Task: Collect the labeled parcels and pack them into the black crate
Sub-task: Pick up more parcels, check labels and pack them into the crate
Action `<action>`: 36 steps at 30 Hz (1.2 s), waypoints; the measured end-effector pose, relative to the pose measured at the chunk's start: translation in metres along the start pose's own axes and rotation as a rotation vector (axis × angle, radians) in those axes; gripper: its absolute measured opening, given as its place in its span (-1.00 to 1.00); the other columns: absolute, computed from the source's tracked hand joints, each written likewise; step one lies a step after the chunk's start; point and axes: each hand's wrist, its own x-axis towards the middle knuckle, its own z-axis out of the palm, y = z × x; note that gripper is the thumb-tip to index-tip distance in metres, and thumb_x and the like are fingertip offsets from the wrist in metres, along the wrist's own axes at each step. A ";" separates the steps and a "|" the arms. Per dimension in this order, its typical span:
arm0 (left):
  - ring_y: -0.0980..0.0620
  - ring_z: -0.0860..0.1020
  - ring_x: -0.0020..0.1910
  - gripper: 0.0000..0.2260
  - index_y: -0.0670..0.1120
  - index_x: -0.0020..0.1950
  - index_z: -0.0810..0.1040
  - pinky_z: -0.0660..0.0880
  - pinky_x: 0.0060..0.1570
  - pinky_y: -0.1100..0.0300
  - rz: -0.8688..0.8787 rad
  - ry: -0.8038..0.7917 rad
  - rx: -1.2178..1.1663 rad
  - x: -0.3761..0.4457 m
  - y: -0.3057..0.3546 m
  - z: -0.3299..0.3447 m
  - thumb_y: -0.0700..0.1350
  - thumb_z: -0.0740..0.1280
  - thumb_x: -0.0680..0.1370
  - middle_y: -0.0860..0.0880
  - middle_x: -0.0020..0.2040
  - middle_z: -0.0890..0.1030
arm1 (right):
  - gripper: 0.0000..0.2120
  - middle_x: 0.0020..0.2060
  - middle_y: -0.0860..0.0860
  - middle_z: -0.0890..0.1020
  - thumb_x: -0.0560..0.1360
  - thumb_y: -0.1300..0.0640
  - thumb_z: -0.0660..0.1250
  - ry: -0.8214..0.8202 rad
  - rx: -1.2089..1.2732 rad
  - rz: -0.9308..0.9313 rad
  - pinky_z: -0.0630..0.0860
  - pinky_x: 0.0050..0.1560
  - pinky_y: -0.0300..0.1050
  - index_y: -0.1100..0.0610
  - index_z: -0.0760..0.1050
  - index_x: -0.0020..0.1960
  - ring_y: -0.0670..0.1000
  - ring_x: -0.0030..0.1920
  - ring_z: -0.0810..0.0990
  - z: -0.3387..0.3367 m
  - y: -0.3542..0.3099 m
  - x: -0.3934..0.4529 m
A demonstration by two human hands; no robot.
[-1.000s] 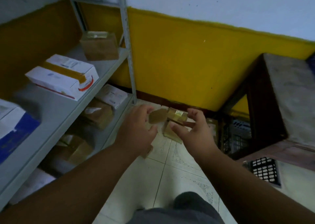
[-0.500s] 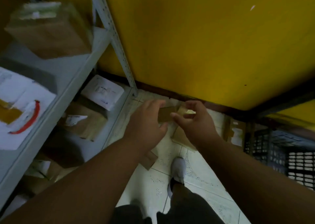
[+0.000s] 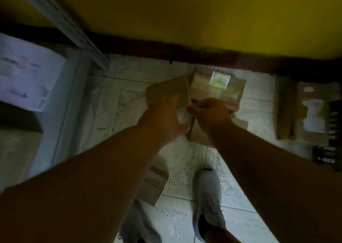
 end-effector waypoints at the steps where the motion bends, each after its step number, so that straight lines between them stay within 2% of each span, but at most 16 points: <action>1: -0.08 0.40 0.40 -0.18 0.08 0.58 0.07 0.41 0.09 0.18 -0.009 -0.028 -0.014 0.020 -0.012 0.018 0.11 0.47 0.46 -0.03 0.54 0.25 | -0.62 -0.04 0.06 0.66 0.41 -0.10 0.51 0.004 0.005 0.013 0.64 0.00 0.07 0.11 0.56 0.09 0.07 -0.05 0.66 0.012 0.016 0.021; 5: -0.13 0.36 0.43 -0.10 0.06 0.60 0.01 0.39 0.14 0.13 -0.037 -0.082 -0.014 0.086 -0.056 0.075 0.11 0.50 0.43 -0.06 0.54 0.24 | -0.72 -0.12 0.09 0.67 0.39 -0.06 0.53 -0.041 0.099 0.087 0.66 -0.04 0.12 0.08 0.56 -0.06 0.13 -0.10 0.70 0.055 0.055 0.087; 8: -0.12 0.26 0.50 -0.02 0.02 0.61 -0.03 0.35 0.30 0.06 -0.019 -0.079 -0.010 0.122 -0.080 0.097 0.11 0.53 0.40 -0.07 0.58 0.16 | -0.51 0.00 0.11 0.68 0.27 -0.06 0.53 -0.029 0.226 0.133 0.63 0.05 0.21 0.12 0.57 0.13 0.19 -0.01 0.68 0.084 0.070 0.131; 11: -0.08 0.20 0.53 -0.04 0.00 0.61 -0.05 0.29 0.34 0.10 -0.015 -0.070 -0.074 0.145 -0.095 0.111 0.06 0.52 0.42 -0.05 0.59 0.12 | -0.77 -0.04 0.14 0.70 0.38 0.01 0.46 0.012 0.238 0.148 0.63 0.06 0.23 0.07 0.60 0.00 0.23 -0.01 0.69 0.099 0.072 0.162; 12: -0.07 0.21 0.52 -0.04 0.00 0.61 -0.04 0.29 0.35 0.10 -0.016 -0.070 -0.092 0.149 -0.097 0.114 0.05 0.53 0.42 -0.04 0.59 0.14 | -0.82 -0.03 0.15 0.69 0.44 0.04 0.42 0.000 0.251 0.156 0.63 0.06 0.19 0.07 0.59 0.01 0.23 0.01 0.69 0.100 0.069 0.165; 14: -0.07 0.27 0.50 -0.08 0.02 0.60 0.05 0.31 0.40 0.03 -0.009 -0.039 -0.098 0.152 -0.102 0.115 0.07 0.54 0.40 -0.03 0.55 0.23 | -0.77 -0.10 0.10 0.63 0.56 0.07 0.33 -0.005 0.241 0.148 0.60 -0.01 -0.03 0.09 0.53 0.20 0.13 -0.03 0.64 0.096 0.053 0.159; 16: -0.06 0.44 0.37 -0.23 0.04 0.50 0.27 0.44 0.29 -0.07 0.024 0.110 -0.081 0.139 -0.106 0.102 0.12 0.52 0.37 -0.02 0.41 0.43 | -0.78 -0.27 0.04 0.54 0.54 0.03 0.38 0.067 0.240 0.114 0.47 -0.33 -0.21 0.15 0.54 0.10 0.03 -0.22 0.55 0.088 0.027 0.126; 18: -0.04 0.54 0.20 -0.40 0.04 0.34 0.42 0.54 0.12 -0.02 0.044 0.291 -0.028 0.108 -0.101 0.072 0.12 0.51 0.36 -0.01 0.24 0.54 | -0.76 -0.32 0.06 0.57 0.44 0.01 0.49 0.103 0.226 0.066 0.40 -0.49 -0.24 0.17 0.54 -0.15 0.02 -0.36 0.53 0.074 -0.006 0.080; 20: 0.00 0.53 0.15 -0.47 0.03 0.29 0.45 0.54 0.06 0.08 0.059 0.414 -0.058 0.065 -0.090 0.030 0.09 0.52 0.38 0.00 0.20 0.53 | -0.75 -0.34 0.07 0.59 0.40 0.02 0.52 0.055 0.266 0.062 0.44 -0.46 -0.22 0.15 0.52 -0.25 0.01 -0.39 0.54 0.056 -0.039 0.028; 22: 0.04 0.52 0.11 -0.53 0.02 0.27 0.47 0.52 0.03 0.13 0.094 0.464 -0.107 0.017 -0.070 -0.021 0.05 0.50 0.41 0.01 0.17 0.54 | -0.77 -0.32 0.10 0.61 0.42 0.04 0.50 -0.002 0.342 0.039 0.45 -0.49 -0.24 0.19 0.57 -0.17 0.00 -0.40 0.54 0.035 -0.080 -0.030; 23: 0.03 0.52 0.09 -0.56 0.00 0.26 0.48 0.52 0.04 0.10 0.134 0.484 -0.103 -0.007 -0.059 -0.050 0.02 0.48 0.42 0.00 0.15 0.55 | -0.76 -0.31 0.12 0.61 0.43 0.06 0.49 -0.018 0.385 0.031 0.44 -0.52 -0.26 0.23 0.58 -0.13 0.00 -0.41 0.53 0.024 -0.102 -0.057; 25: -0.04 0.52 0.08 -0.57 -0.05 0.23 0.49 0.51 0.05 -0.01 0.220 0.536 -0.024 -0.052 -0.037 -0.107 -0.03 0.47 0.41 -0.05 0.13 0.55 | -0.81 -0.35 0.13 0.57 0.44 0.12 0.47 -0.050 0.455 0.012 0.41 -0.53 -0.25 0.24 0.57 -0.18 -0.01 -0.45 0.49 0.004 -0.146 -0.111; 27: -0.12 0.52 0.08 -0.55 -0.08 0.22 0.48 0.49 0.06 -0.11 0.229 0.609 0.082 -0.092 -0.014 -0.164 -0.07 0.49 0.37 -0.09 0.12 0.55 | -0.84 -0.39 0.09 0.55 0.44 0.13 0.45 -0.092 0.499 -0.012 0.41 -0.48 -0.19 0.21 0.57 -0.22 -0.02 -0.47 0.48 -0.017 -0.190 -0.168; 29: -0.14 0.52 0.08 -0.58 -0.06 0.21 0.48 0.48 0.06 -0.14 0.228 0.672 0.111 -0.130 0.013 -0.217 -0.07 0.45 0.38 -0.10 0.12 0.56 | -0.78 -0.38 0.10 0.54 0.44 0.07 0.46 -0.119 0.521 -0.062 0.42 -0.44 -0.15 0.25 0.58 -0.15 -0.02 -0.46 0.49 -0.040 -0.235 -0.226; 33: -0.08 0.55 0.02 -0.73 -0.04 0.19 0.52 0.51 -0.03 -0.05 0.252 0.703 -0.100 -0.227 0.081 -0.309 -0.05 0.37 0.51 -0.05 0.07 0.59 | -0.60 -0.32 0.12 0.60 0.49 -0.17 0.40 -0.093 0.530 -0.246 0.52 -0.33 -0.07 0.20 0.55 -0.11 0.04 -0.39 0.59 -0.093 -0.310 -0.337; 36: 0.15 0.58 0.01 -0.78 0.14 0.15 0.45 0.56 -0.05 0.17 0.210 0.660 -0.431 -0.304 0.131 -0.362 -0.01 0.38 0.55 0.20 -0.01 0.59 | -0.60 -0.12 0.03 0.64 0.48 -0.26 0.35 0.047 0.423 -0.449 0.66 -0.15 0.00 0.08 0.51 0.03 0.02 -0.12 0.68 -0.128 -0.342 -0.403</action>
